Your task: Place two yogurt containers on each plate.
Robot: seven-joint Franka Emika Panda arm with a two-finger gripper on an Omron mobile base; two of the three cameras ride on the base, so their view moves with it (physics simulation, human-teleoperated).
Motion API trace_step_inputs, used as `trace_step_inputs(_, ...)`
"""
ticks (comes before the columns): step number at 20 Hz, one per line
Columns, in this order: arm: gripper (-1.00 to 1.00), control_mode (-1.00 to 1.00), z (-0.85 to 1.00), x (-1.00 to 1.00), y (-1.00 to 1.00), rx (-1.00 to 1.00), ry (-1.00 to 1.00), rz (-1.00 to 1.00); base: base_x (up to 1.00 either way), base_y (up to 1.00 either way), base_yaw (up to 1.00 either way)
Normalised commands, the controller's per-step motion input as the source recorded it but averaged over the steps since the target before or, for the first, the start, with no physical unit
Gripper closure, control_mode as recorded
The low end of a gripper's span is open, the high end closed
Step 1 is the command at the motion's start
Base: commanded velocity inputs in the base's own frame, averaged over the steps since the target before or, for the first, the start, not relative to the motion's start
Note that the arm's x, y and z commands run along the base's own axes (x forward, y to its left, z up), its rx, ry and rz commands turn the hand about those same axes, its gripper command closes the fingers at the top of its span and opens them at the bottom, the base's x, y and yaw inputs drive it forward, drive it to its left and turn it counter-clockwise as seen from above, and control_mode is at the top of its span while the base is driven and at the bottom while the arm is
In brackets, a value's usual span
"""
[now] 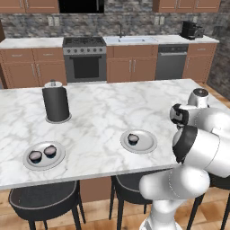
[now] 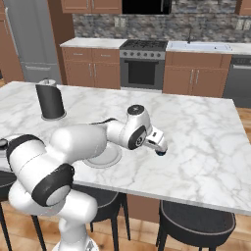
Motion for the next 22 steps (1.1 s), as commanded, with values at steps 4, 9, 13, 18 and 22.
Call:
trace_step_inputs(4,-1.0,-1.0,0.0,0.45,-0.42,0.0,0.0,0.0,0.0,0.0,0.0)
trace_step_inputs(9,-1.0,-1.0,-0.09,0.15,-0.09,0.0,0.01,0.08,0.0,0.0,0.0)
trace_step_inputs(13,-1.0,-1.0,-0.04,0.36,-0.19,0.02,0.04,0.19,0.0,0.0,0.0)
trace_step_inputs(18,-1.0,-1.0,-0.03,0.31,-0.03,0.0,0.17,0.19,0.0,0.0,0.0)
trace_step_inputs(22,-1.0,-1.0,-0.11,0.32,-0.06,0.0,0.2,0.2,0.0,0.0,0.0)
